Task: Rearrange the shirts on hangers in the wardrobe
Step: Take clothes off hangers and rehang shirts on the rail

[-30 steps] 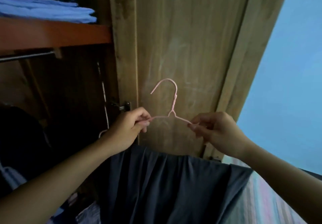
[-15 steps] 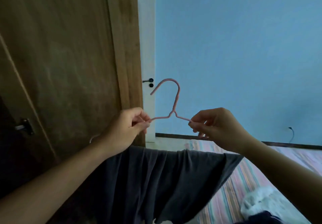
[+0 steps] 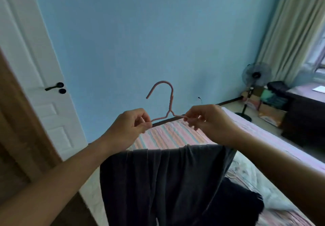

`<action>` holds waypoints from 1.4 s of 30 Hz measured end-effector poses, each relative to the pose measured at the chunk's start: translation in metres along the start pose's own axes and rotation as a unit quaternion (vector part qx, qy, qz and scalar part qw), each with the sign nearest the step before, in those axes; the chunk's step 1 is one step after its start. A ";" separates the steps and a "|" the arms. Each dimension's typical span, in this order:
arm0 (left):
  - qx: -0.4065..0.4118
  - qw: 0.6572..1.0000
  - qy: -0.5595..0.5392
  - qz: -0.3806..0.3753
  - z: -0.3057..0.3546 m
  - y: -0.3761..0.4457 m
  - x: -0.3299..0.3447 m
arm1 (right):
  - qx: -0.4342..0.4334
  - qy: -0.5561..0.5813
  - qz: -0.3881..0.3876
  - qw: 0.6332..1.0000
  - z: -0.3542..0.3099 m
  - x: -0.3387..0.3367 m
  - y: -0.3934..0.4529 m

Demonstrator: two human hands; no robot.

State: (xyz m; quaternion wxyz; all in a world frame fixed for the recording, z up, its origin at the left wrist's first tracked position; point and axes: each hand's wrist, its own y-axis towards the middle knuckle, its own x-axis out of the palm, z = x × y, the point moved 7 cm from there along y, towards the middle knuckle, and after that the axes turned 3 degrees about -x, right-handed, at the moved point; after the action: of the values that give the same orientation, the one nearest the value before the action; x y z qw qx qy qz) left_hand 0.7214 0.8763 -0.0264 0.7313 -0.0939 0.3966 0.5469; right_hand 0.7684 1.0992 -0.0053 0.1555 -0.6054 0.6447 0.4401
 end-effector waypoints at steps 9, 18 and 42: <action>0.099 0.987 -0.027 -0.127 0.030 0.013 0.071 | 0.127 -0.061 0.066 0.988 0.021 -0.026 -0.091; 0.140 0.956 -0.061 -0.249 0.038 0.021 0.159 | 0.233 -0.081 0.094 0.964 0.066 -0.024 -0.155; -0.071 0.925 -0.007 -0.374 -0.088 0.162 0.580 | 0.462 -0.020 0.001 0.887 0.520 0.073 -0.181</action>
State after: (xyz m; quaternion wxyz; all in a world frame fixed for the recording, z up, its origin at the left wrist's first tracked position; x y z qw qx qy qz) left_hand 0.5879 1.3089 -0.4331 0.8771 -0.2832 0.2872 0.2608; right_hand 0.7455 1.4668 -0.4210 0.4298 -0.4554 0.7726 0.1046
